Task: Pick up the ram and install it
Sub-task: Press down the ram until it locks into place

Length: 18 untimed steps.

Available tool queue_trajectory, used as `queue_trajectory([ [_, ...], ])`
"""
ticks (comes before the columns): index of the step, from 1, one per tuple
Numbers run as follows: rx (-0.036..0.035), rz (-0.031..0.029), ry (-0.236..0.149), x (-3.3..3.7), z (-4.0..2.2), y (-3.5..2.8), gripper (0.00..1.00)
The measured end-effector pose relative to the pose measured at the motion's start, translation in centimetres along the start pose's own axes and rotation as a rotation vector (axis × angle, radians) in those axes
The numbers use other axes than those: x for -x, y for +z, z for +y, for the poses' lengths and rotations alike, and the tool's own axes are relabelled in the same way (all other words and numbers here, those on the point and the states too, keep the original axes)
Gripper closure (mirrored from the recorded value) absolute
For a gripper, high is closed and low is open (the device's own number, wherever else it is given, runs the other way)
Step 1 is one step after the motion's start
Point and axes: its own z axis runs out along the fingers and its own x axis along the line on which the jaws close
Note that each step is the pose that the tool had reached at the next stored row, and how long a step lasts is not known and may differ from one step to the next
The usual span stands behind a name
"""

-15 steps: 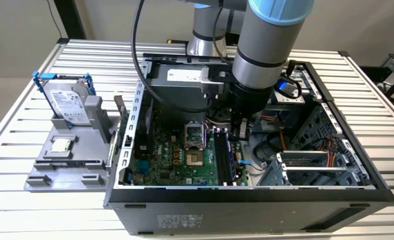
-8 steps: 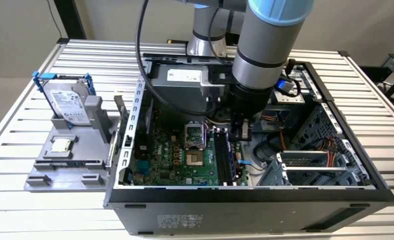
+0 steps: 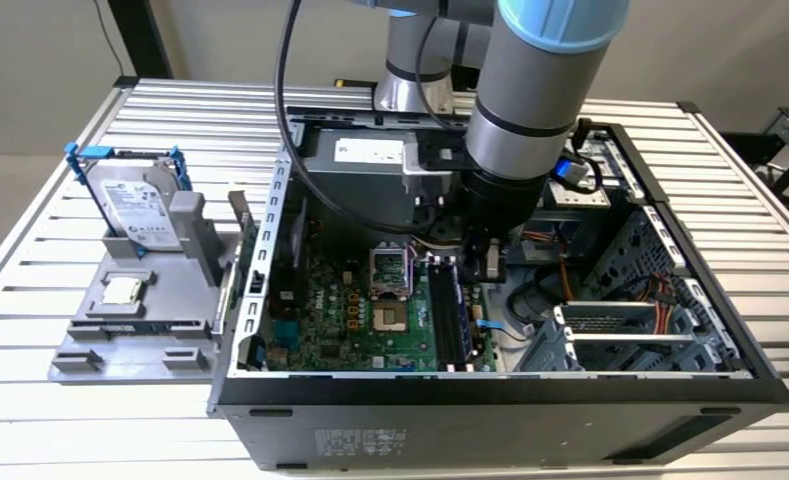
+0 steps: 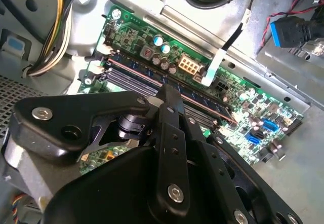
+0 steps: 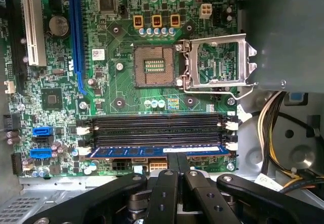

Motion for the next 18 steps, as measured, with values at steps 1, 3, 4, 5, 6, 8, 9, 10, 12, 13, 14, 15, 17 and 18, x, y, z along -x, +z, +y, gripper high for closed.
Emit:
queue_trajectory([
  [1,0.0,-0.0001,0.0,0.0,0.0,0.0,1.0],
  [3,-0.0001,-0.0002,0.0,-0.06,-0.01,0.03,1.0],
  [4,0.0,-0.0001,0.0,-0.1,-0.01,0.04,1.0],
  [5,-0.0001,-0.0001,0.0,-0.14,-0.01,0.07,1.0],
  [6,-0.0001,-0.0001,0.0,-0.18,-0.01,0.11,1.0],
  [8,-0.0001,-0.0001,0.0,-0.31,-0.03,0.16,1.0],
  [9,-0.0001,0.0,0.0,-0.37,-0.03,0.16,1.0],
  [10,-0.0001,0.0,0.0,-0.39,-0.02,0.16,1.0],
  [12,0.0,0.0002,0.0,-0.39,-0.02,0.16,1.0],
  [13,0.0,0.0003,0.0,-0.39,-0.02,0.16,1.0],
  [14,0.0,0.0004,0.0,-0.39,-0.02,0.16,1.0],
  [15,-0.0001,0.0002,0.0,-0.44,-0.03,0.17,1.0],
  [17,-0.0001,0.0001,0.0,-0.6,-0.04,0.2,1.0],
  [18,0.0003,0.0001,0.0,-0.64,-0.04,0.26,1.0],
])
